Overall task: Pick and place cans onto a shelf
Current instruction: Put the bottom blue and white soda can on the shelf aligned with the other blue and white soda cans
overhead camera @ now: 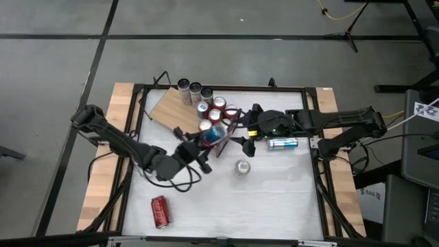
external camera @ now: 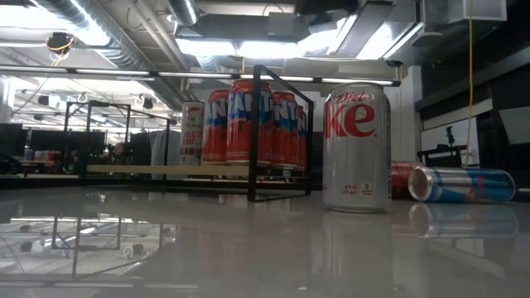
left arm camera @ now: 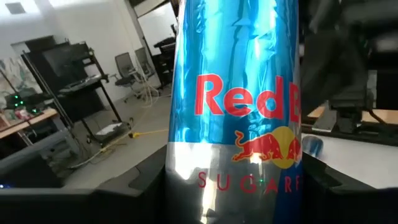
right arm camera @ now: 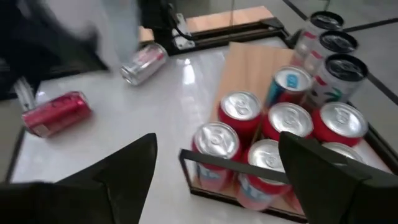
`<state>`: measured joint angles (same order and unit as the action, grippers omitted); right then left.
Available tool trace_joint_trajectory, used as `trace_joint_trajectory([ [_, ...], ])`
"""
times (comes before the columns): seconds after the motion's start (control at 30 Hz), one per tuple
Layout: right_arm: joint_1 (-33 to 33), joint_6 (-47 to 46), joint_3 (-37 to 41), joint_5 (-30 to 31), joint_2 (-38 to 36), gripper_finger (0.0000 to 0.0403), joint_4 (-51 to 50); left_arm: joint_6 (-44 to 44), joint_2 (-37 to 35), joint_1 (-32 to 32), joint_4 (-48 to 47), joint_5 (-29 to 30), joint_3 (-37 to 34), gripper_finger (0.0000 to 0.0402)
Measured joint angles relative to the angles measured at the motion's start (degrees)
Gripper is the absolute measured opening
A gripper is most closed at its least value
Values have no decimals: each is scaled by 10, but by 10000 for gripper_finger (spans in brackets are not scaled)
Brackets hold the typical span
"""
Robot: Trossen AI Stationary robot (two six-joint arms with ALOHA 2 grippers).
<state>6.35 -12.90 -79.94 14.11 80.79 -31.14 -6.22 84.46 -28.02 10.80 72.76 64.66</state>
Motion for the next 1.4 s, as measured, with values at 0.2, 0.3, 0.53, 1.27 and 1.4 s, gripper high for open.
trace_joint_trajectory([
  [0.2,0,14,0,4,0,328,-16,52,-87,-6,-147,36,0,215],
  [0.3,0,15,0,3,0,328,-21,192,-146,-6,-308,63,-12,215],
  [0.53,0,31,0,3,0,328,-19,591,-264,-9,-544,132,-168,215],
  [1.27,-10,141,0,-15,26,328,62,587,-151,100,-10,74,-459,215],
  [1.4,-34,147,0,-29,28,328,60,511,-121,127,78,54,-459,215],
])
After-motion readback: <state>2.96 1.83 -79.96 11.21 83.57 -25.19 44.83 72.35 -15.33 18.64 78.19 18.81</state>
